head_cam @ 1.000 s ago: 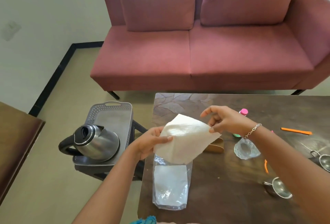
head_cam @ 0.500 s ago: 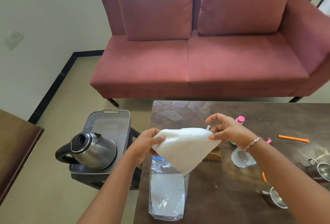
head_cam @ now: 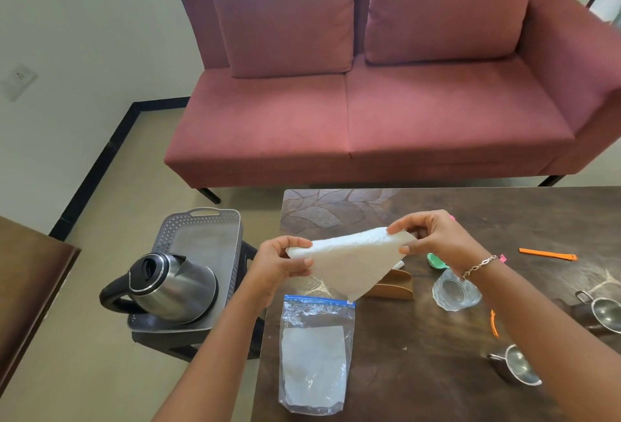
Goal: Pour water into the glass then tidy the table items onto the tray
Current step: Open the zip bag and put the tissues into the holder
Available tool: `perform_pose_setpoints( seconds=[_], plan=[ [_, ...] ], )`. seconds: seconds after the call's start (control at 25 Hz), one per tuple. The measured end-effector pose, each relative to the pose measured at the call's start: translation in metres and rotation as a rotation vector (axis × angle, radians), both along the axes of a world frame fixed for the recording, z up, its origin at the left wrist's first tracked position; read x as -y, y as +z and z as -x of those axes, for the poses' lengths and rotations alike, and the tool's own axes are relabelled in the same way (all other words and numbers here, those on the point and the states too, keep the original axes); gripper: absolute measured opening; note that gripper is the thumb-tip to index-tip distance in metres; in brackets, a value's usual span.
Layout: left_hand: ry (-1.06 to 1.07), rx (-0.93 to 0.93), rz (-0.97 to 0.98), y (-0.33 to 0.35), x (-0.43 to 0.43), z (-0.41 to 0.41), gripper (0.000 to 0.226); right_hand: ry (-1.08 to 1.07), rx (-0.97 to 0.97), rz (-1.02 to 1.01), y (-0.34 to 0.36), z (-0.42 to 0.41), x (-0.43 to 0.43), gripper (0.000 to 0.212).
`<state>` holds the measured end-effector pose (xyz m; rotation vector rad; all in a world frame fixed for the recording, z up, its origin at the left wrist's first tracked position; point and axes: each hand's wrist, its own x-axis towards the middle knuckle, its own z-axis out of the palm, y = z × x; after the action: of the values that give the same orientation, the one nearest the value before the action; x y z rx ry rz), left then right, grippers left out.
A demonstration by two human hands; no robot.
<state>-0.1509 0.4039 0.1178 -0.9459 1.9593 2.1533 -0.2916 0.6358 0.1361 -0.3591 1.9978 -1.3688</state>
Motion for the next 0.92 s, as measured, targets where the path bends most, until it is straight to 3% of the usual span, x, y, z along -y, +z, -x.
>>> perform_pose_setpoints(
  seconds=[0.24, 0.36, 0.48, 0.6, 0.68, 0.8, 0.92],
  plan=[
    [0.055, -0.087, 0.209, 0.004, -0.007, 0.005, 0.013, -0.055, -0.246, -0.087, -0.005, -0.003, -0.001, 0.011],
    [0.049, -0.138, 0.212, 0.01, -0.007, 0.007, 0.012, -0.083, -0.239, -0.087, -0.007, -0.003, -0.003, 0.007],
    [-0.073, -0.241, 0.15, 0.023, -0.007, 0.009, 0.011, -0.132, 0.062, 0.098, -0.012, -0.006, -0.015, 0.021],
    [-0.189, -0.309, 0.14, 0.038, -0.007, 0.013, 0.007, -0.289, 0.515, 0.282, -0.028, -0.01, -0.027, 0.021],
    [-0.247, -0.357, 0.116, 0.047, -0.009, 0.015, 0.003, -0.323, 0.824, 0.304, -0.046, -0.024, -0.027, 0.036],
    [-0.326, -0.437, 0.061, 0.057, -0.012, 0.018, 0.003, -0.152, 1.085, 0.272, -0.073, -0.058, -0.013, 0.071],
    [-0.43, -0.512, 0.023, 0.064, -0.014, 0.019, 0.004, 0.092, 1.271, 0.435, -0.09, -0.085, 0.005, 0.087]
  ],
)
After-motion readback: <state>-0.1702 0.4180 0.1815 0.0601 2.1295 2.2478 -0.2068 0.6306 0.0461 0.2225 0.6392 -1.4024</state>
